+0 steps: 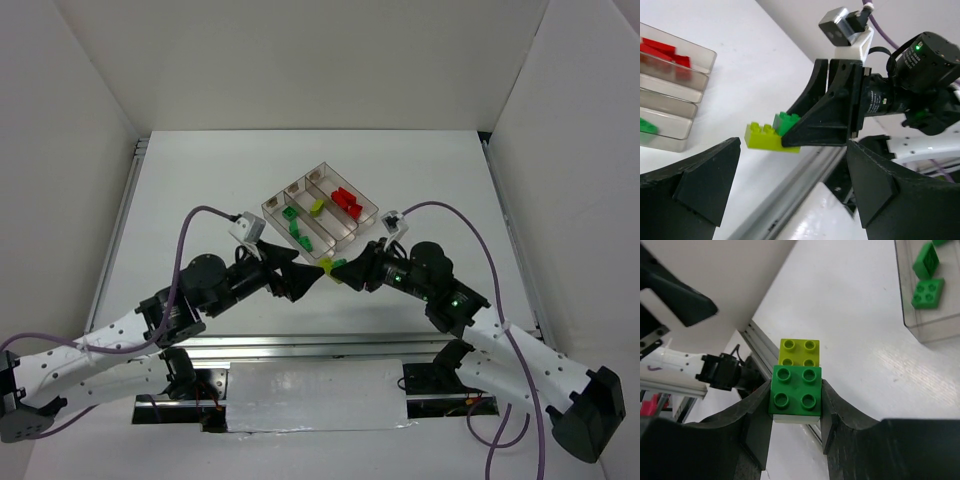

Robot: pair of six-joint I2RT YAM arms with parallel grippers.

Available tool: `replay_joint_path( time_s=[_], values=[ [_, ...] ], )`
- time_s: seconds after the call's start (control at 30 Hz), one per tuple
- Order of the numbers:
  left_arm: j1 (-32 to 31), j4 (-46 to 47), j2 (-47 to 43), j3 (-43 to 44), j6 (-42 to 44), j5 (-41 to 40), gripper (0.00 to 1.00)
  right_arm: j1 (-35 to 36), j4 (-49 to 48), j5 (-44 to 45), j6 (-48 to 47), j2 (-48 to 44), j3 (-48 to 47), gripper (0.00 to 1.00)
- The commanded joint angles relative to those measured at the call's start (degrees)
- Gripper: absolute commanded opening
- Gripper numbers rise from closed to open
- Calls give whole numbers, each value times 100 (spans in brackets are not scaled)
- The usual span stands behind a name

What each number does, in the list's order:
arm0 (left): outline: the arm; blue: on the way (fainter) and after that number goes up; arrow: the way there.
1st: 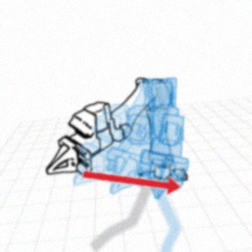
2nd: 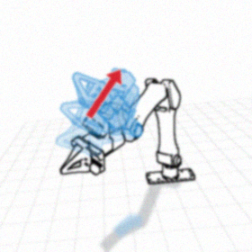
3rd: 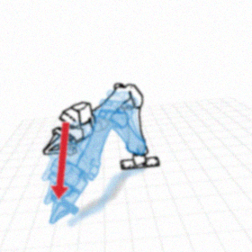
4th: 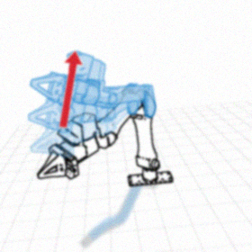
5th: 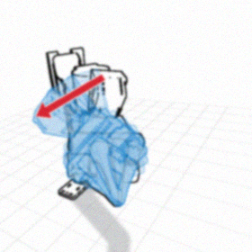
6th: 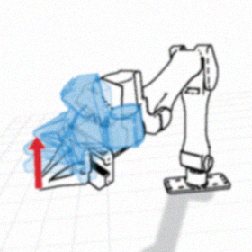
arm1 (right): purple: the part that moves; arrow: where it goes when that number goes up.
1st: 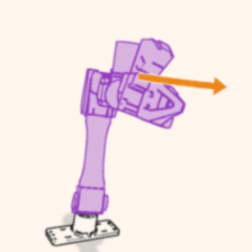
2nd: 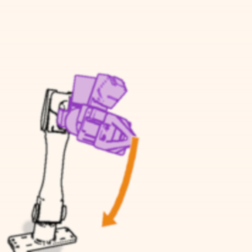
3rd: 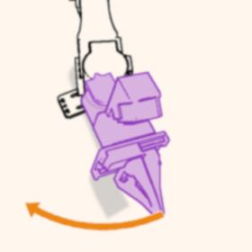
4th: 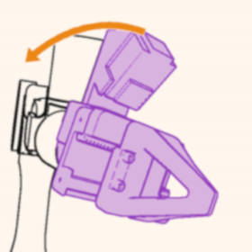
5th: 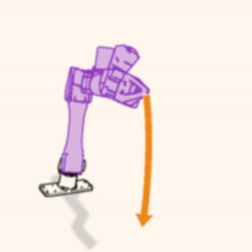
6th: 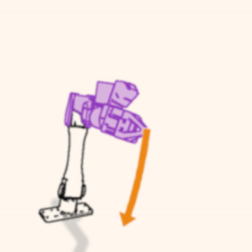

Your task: Sort the legos into containers by color

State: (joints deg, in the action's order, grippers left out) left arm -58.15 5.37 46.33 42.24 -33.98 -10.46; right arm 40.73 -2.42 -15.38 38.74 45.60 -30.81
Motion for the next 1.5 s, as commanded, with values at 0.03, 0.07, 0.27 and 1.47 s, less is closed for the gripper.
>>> replay_joint_path(
  time_s=[0.03,0.07,0.27,1.47],
  values=[
    [14,218,-159,-57,-654,700,99,-109,-1337,-684,-367,-657,258,0],
    [23,341,-159,-101,-671,816,100,-109,-1480,-851,-367,-745,303,0],
    [41,799,-27,-154,-575,1309,96,-109,-1683,-1476,-490,-1247,251,0],
    [49,1397,26,-260,145,2382,0,-109,-1446,-2497,-692,-1220,-4,46]
  ],
)
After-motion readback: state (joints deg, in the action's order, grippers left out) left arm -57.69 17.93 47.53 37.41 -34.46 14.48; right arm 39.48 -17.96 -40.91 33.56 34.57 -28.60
